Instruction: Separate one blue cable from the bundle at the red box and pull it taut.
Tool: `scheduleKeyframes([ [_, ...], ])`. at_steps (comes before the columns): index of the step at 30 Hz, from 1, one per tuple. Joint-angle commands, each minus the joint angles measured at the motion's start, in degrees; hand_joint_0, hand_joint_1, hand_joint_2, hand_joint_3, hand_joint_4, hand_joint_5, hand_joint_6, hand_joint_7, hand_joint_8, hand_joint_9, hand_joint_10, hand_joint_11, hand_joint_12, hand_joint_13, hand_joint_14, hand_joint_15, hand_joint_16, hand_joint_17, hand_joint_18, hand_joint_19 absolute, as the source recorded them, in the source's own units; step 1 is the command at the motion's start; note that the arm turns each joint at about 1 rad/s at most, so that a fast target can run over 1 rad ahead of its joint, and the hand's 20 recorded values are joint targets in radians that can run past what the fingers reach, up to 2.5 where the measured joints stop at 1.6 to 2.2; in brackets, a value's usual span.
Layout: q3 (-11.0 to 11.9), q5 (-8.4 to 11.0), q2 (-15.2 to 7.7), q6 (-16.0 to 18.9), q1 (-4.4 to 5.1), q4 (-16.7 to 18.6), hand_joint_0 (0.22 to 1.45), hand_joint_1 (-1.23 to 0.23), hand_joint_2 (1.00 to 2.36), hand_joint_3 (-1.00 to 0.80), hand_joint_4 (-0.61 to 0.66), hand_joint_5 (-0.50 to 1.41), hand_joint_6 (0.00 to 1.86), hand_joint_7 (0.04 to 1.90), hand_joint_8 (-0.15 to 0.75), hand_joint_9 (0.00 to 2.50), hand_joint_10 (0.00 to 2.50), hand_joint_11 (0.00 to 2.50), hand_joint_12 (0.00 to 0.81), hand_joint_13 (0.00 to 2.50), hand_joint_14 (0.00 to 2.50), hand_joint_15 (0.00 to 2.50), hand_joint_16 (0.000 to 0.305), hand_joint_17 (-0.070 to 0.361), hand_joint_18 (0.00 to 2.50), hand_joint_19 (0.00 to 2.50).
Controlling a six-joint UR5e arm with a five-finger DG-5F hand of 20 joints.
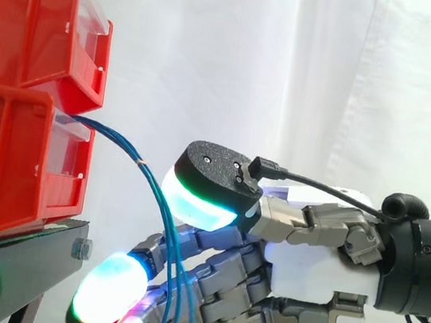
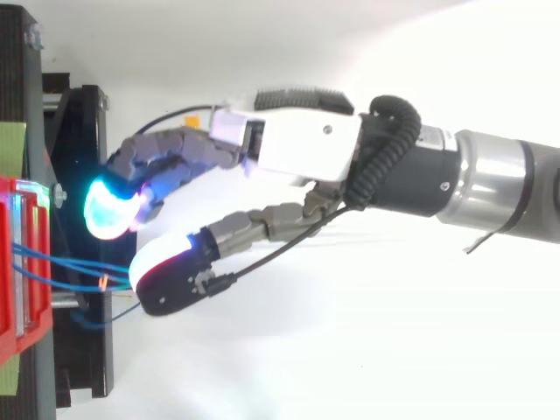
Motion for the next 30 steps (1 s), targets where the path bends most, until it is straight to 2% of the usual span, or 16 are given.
scheduleKeyframes([
  [1, 0.3, -1.52, -0.3, 2.4, 0.2, 0.6, 0.48, -0.46, 1.0, -0.5, 0.33, -0.17, 0.5, 1.02, 0.358, 0.68, 0.01, 0.52, 0.398, 0.57, 0.01, 0.34, 0.054, 0.122, 0.49, 0.55],
  [5, 0.3, -4.07, -0.3, 5.2, 0.2, 1.5, 0.48, -0.46, 1.0, -0.5, 0.33, -0.17, 0.5, 1.04, 0.358, 0.69, 0.01, 0.53, 0.401, 0.57, 0.01, 0.34, 0.055, 0.124, 0.49, 0.56],
  [18, 0.3, -9.61, -0.3, 7.2, -0.5, 5.1, 0.49, -0.47, 1.0, -0.5, 0.34, -0.17, 0.5, 1.04, 0.361, 0.73, 0.01, 0.57, 0.399, 0.62, 0.01, 0.37, 0.055, 0.125, 0.53, 0.58],
  [25, 0.3, -9.96, -0.3, 10.5, -0.85, 5.2, 0.56, -0.61, 1.0, -0.5, 0.31, -0.15, 0.5, 1.11, 0.339, 0.76, 0.01, 0.6, 0.376, 0.65, 0.01, 0.39, 0.051, 0.115, 0.57, 0.59],
  [30, 0.3, -10.13, -0.3, 11.6, -1.29, 5.6, 0.59, -0.65, 1.0, -0.44, 0.29, -0.15, 0.5, 1.16, 0.337, 0.77, 0.01, 0.61, 0.372, 0.66, 0.01, 0.39, 0.05, 0.112, 0.59, 0.6],
])
